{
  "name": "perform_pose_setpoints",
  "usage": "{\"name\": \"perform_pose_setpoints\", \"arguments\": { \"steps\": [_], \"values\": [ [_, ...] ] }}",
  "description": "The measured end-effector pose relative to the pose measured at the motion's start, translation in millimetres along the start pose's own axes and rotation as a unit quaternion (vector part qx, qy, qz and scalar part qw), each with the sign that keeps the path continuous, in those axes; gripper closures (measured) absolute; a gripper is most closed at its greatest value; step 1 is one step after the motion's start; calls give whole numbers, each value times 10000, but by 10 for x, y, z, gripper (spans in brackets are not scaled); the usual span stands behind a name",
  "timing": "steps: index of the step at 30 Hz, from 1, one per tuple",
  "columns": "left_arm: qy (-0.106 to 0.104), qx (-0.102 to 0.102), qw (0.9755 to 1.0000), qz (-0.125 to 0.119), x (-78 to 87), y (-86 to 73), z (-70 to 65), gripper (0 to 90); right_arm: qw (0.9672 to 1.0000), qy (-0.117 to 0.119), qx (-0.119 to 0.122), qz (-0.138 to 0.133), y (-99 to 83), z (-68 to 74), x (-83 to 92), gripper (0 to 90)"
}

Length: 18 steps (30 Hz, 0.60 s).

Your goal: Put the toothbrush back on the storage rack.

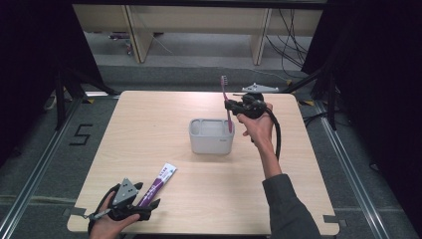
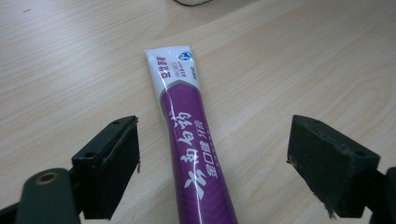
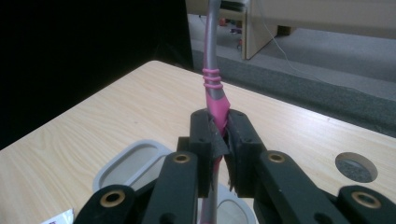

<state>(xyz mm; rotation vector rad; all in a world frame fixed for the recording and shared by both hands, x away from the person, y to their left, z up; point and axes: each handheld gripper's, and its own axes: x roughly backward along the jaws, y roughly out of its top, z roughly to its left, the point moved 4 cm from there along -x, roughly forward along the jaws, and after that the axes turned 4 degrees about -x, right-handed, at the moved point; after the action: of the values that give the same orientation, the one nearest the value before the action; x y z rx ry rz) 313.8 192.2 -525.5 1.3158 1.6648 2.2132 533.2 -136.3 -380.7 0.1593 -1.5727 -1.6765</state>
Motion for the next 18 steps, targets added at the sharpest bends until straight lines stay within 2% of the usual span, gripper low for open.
{"name": "perform_pose_setpoints", "arguments": {
  "steps": [2,3,5,6,7,9,10,12,13,16,17,18],
  "values": [
    [5,-9,10000,16,3,0,1,164,10000,-22,-8,-9,-13,-14,-26,823],
    [-30,95,9999,-74,-7,7,-18,164,10000,-27,-1,-10,-19,-21,-42,823],
    [-29,87,9999,-64,-6,6,-18,163,10000,-47,9,-24,-40,-42,-87,823],
    [0,-31,10000,24,4,0,2,163,10000,-47,8,5,-47,-49,-99,823],
    [-4,-11,10000,23,3,0,-2,164,9999,-96,-28,17,-53,-53,-105,823],
    [-3,-10,10000,25,3,0,-2,163,10000,-47,-56,11,-59,-51,-118,823],
    [-6,-12,10000,25,3,0,-2,164,9999,-87,-143,31,-78,-51,-138,823],
    [-9,-28,10000,24,5,1,-1,164,9999,-115,-64,5,-76,-72,-146,823],
    [-44,79,9999,-68,-4,8,-21,164,9999,-100,-111,-6,-81,-71,-152,823],
    [-43,77,9999,-66,-4,8,-20,163,9999,-102,-74,-19,-95,-90,-176,823],
    [-7,-21,10000,27,4,0,-1,163,9999,-89,-46,-14,-104,-93,-181,823],
    [-15,-17,10000,14,1,1,-4,163,9998,-96,-144,-16,-119,-83,-188,822]
  ]
}}
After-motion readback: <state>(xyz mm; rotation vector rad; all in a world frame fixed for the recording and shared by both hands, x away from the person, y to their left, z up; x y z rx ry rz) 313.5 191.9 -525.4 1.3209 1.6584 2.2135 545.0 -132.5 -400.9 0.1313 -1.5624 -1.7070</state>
